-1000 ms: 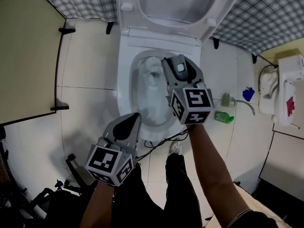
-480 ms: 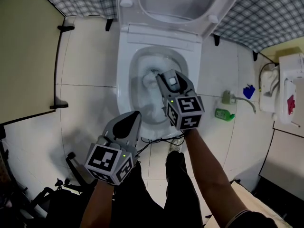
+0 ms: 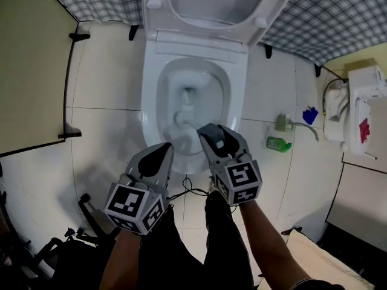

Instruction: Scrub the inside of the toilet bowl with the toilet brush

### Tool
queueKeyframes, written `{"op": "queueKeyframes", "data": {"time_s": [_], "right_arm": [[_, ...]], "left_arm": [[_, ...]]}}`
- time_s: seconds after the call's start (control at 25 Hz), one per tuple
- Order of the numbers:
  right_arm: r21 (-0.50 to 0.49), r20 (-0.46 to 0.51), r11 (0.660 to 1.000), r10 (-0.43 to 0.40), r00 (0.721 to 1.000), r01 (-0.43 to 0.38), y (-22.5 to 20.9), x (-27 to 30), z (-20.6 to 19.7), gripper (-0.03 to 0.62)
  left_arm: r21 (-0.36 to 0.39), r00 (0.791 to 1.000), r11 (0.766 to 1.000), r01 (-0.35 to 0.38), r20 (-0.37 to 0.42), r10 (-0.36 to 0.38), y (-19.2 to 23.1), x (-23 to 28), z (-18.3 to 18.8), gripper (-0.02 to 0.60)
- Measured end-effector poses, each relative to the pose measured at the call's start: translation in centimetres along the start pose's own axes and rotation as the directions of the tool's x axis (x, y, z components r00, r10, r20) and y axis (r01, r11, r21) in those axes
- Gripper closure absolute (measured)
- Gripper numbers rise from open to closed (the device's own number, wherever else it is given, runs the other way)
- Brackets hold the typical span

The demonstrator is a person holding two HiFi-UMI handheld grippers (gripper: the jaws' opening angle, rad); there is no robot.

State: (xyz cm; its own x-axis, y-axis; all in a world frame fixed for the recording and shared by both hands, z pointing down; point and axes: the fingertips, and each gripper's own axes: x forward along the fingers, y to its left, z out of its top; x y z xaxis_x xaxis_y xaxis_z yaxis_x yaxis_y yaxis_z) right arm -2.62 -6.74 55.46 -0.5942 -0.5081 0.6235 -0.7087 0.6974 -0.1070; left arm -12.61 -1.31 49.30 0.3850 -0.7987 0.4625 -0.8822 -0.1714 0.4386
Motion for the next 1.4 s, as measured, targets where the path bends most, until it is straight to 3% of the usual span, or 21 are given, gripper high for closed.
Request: {"op": "queueKeyframes", "data": {"time_s": [0.44, 0.64, 1.0, 1.24, 1.4], "right_arm": [[0.032, -0.124, 0.998, 0.055, 0.991, -0.052, 3.4, -7.6, -1.3, 0.367], [0.03, -0.119, 0.999, 0.04, 0.992, -0.037, 2.9, -8.8, -0.5, 0.367], [-0.047, -0.085, 0.997, -0.059, 0.995, 0.055, -1.4, -3.7, 1.3, 0.367], [-0.077, -0.161, 0.995, -0.075, 0.984, 0.063, -2.8, 1.2, -0.6, 0.367], [-0.07, -0.211, 0.997, -0.044, 0.977, 0.029, -1.9, 0.1, -2.1, 0.367]], "left_arm": [[-0.012, 1.0, 1.0, 0.018, 0.003, -0.018, -2.2, 0.0, -1.1, 0.572], [-0.012, 1.0, 1.0, 0.022, 0.004, -0.022, -2.6, 0.1, -1.2, 0.572], [-0.011, 1.0, 1.0, 0.017, -0.005, -0.017, -2.1, 0.1, -1.2, 0.572], [-0.007, 1.0, 1.0, 0.013, -0.009, -0.013, -1.7, 0.1, -1.3, 0.572], [-0.011, 1.0, 1.0, 0.011, -0.014, -0.011, -1.5, 0.1, -1.6, 0.572]]}}
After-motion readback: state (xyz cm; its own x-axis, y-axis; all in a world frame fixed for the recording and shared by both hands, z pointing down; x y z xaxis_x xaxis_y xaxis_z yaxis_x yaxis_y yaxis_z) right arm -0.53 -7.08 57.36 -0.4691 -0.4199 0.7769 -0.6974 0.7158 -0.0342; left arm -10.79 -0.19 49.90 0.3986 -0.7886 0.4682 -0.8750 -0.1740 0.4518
